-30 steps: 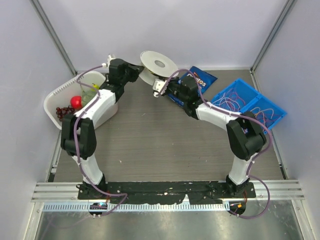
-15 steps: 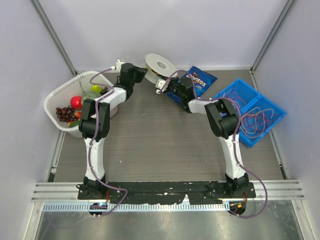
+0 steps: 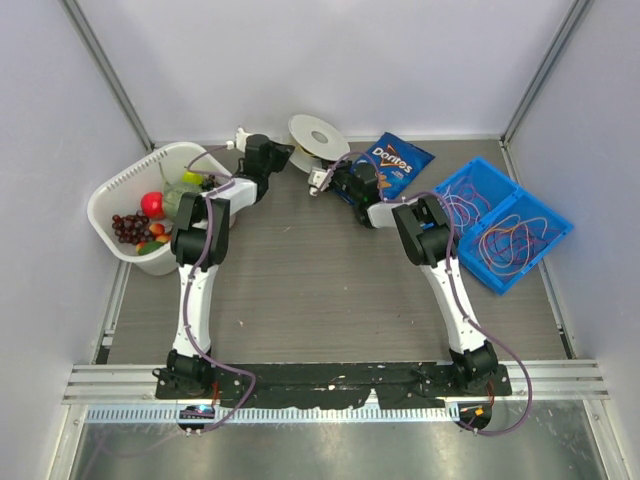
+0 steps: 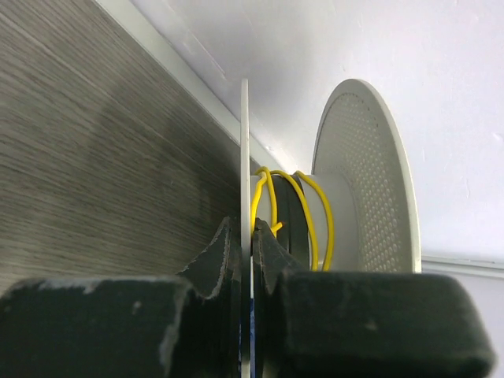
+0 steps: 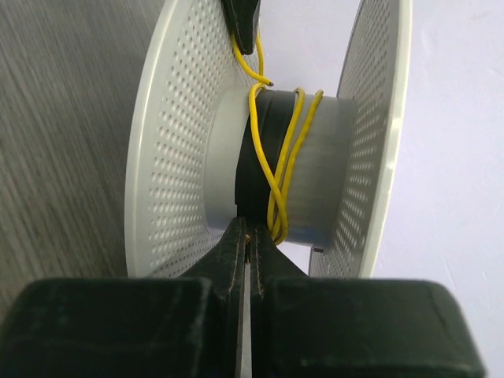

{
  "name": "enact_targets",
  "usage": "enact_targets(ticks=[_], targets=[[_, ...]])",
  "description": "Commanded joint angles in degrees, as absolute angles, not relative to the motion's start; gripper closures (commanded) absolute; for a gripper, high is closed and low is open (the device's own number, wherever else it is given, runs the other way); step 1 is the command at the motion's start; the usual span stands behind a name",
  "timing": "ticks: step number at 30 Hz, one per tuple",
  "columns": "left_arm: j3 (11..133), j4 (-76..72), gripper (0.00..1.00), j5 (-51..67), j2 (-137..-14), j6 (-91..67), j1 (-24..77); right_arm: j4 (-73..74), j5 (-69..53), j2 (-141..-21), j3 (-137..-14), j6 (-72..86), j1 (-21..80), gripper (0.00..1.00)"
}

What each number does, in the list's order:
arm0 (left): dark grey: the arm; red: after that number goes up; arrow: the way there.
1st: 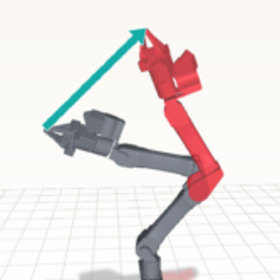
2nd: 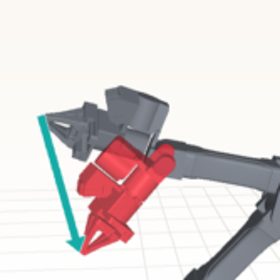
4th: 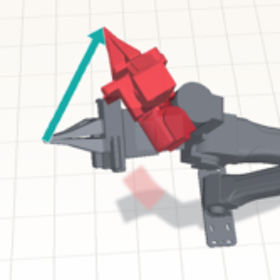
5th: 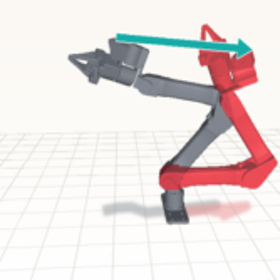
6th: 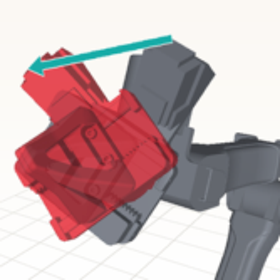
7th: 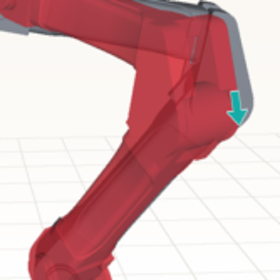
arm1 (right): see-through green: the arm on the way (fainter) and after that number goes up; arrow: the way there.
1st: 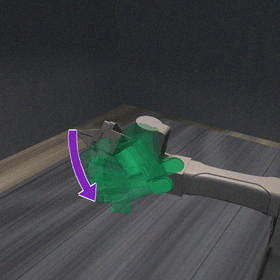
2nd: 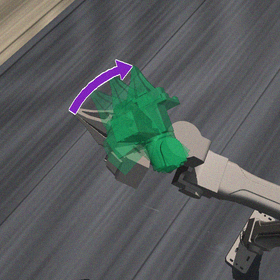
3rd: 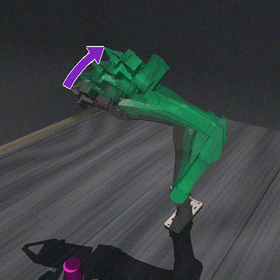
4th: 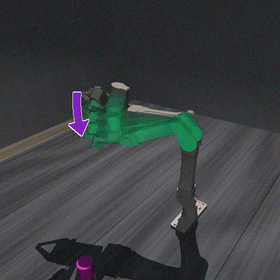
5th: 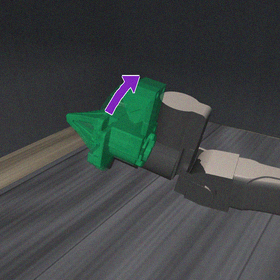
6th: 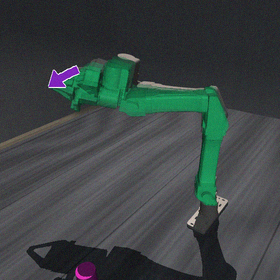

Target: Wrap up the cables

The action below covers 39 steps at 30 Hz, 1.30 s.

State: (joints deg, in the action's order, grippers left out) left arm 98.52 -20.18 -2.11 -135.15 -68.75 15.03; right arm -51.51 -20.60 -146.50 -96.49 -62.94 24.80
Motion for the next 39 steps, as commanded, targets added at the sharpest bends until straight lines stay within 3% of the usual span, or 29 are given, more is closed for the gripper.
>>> enact_targets(ticks=[1, 12, 18, 33, 39], targets=[[101.0, -23.4, 1.0, 0.5, -136.1, -66.6, 15.1, -60.0, -21.8, -148.0, -102.6, -66.8, 24.8, 0.99], [102.4, -21.7, 0.99, -1.8, -139.7, -66.6, 14.6, -57.2, -22.3, -154.4, -109.8, -69.3, 25.0, 0.99], [100.1, -21.2, 0.76, -1.5, -139.7, -67.7, 14.2, -56.7, -22.3, -155.7, -111.0, -70.4, 25.0, 0.99], [90.5, -18.3, 0.52, 3.1, -131.9, -70.7, 13.9, -57.4, -23.4, -155.5, -108.0, -72.6, 24.9, 0.99], [86.9, -17.3, 0.5, 5.7, -128.4, -70.8, 14.2, -57.8, -24.4, -155.5, -106.0, -75.0, 25.0, 0.99]])
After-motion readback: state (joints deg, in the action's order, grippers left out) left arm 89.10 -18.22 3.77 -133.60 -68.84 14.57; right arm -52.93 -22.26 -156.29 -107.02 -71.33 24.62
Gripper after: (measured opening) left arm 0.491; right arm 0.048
